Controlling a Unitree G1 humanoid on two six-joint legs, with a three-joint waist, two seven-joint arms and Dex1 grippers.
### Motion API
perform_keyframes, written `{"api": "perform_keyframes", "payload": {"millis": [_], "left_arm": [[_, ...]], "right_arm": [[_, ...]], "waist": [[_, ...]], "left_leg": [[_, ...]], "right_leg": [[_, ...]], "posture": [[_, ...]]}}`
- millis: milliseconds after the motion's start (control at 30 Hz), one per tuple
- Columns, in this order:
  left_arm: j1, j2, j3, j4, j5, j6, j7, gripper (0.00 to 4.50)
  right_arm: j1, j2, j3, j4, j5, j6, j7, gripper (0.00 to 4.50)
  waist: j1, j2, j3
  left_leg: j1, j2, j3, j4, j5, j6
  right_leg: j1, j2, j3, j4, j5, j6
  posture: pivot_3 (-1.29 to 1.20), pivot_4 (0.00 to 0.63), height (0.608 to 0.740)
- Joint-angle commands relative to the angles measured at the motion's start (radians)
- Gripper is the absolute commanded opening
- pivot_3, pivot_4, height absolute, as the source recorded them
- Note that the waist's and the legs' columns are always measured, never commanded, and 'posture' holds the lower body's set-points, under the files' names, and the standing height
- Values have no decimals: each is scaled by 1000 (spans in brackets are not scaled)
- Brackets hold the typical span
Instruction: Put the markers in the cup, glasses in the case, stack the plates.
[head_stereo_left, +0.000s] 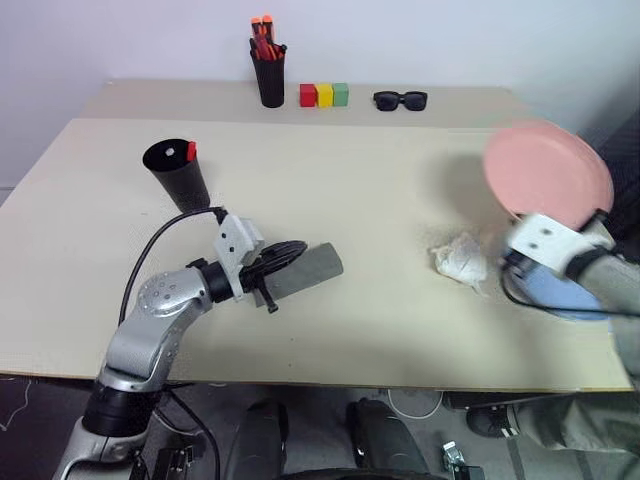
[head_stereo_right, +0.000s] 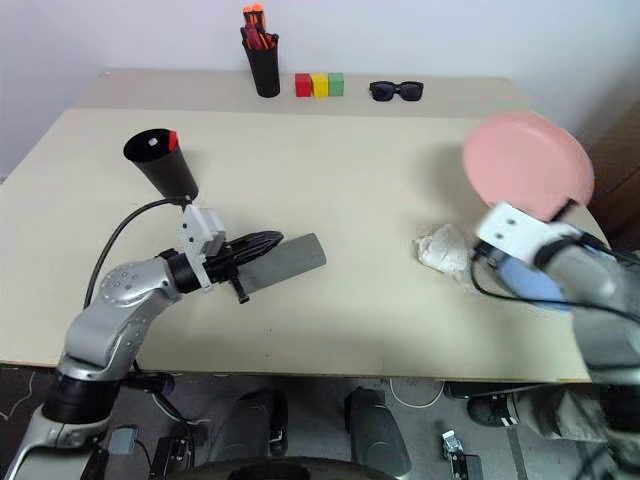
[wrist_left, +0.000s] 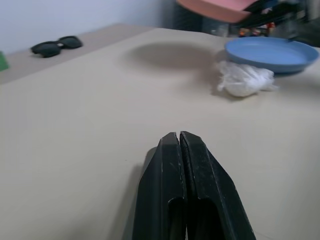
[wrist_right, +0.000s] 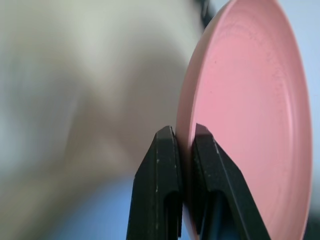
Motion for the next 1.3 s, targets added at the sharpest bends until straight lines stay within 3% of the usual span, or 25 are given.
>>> {"api": "perform_keyframes", "payload": {"millis": [33, 67, 167, 367, 567, 733, 900, 1000, 1200, 1233, 1300], "left_arm": [[-31, -4, -17, 10, 12, -49, -29, 0], [-36, -5, -21, 19, 15, -56, -33, 0], [-47, -10, -36, 46, 17, -76, -50, 0], [-60, -25, -49, 78, 32, -101, -63, 0], [-60, -35, -56, 92, 40, -113, -69, 0], [-43, -41, -53, 70, 44, -110, -55, 0], [-13, -29, -38, 32, 40, -97, -31, 0], [13, -20, -35, 2, 39, -90, -18, 0], [27, -15, -34, -5, 37, -94, -5, 0], [24, -18, -34, 2, 39, -97, -2, 0], [13, -25, -33, 20, 42, -103, 3, 0]], "right_arm": [[89, -7, -98, -114, 21, 58, 44, 34], [117, -8, -109, -126, 19, 68, 53, 34], [191, -4, -130, -160, 23, 122, 87, 1079], [227, 9, -125, -242, 45, 110, 112, 4133], [119, 93, -22, -302, 138, 157, 111, 4133], [-27, 192, 179, -181, 50, 153, 19, 4133], [-87, 227, 289, -43, -41, 103, -57, 4133], [-105, 234, 300, 4, -59, 103, -88, 3375], [-95, 225, 266, -17, -66, 95, -121, 311], [-90, 221, 253, -28, -71, 95, -131, 65], [-77, 206, 202, -70, -84, 112, -155, 65]], "waist": [[-7, 0, 0], [-10, 0, 0], [-13, 1, 0], [-17, 1, 0], [-20, 0, 0], [-22, 0, 0], [-16, 0, 0], [-17, 0, 0], [-16, 0, 0], [-16, 0, 0], [-14, 0, 0]], "left_leg": [[1, 0, 1, 0, 0, 0], [2, 0, 1, 0, 0, 0], [4, 0, 0, 0, 0, 0], [4, 0, 0, 0, 0, 0], [4, 0, -1, 0, 0, 0], [4, 0, -1, 0, 0, 0], [4, 0, -1, 0, 0, 0], [4, 0, 0, 0, 0, 0], [4, 0, 0, 0, 0, 0], [4, 0, -1, 0, 0, 0], [4, 0, -1, 0, 0, 0]], "right_leg": [[0, 0, 1, 0, 0, 0], [1, 0, 1, 0, 0, 0], [3, 0, 1, 0, 0, 0], [3, 0, 1, 0, 0, 0], [4, 0, 1, 0, 0, 0], [4, 1, 0, 0, 0, 0], [4, 0, 0, 0, 0, -1], [4, 0, 0, 0, 0, -1], [4, 0, 0, 0, 0, -1], [4, 0, 0, 0, 0, 0], [4, 0, 0, 0, 0, 0]], "posture": [[0, 150, 725], [0, 150, 725], [0, 150, 725], [0, 150, 725], [0, 150, 725], [0, 150, 725], [0, 150, 725], [0, 150, 725], [0, 150, 725], [0, 150, 725], [0, 150, 725]]}}
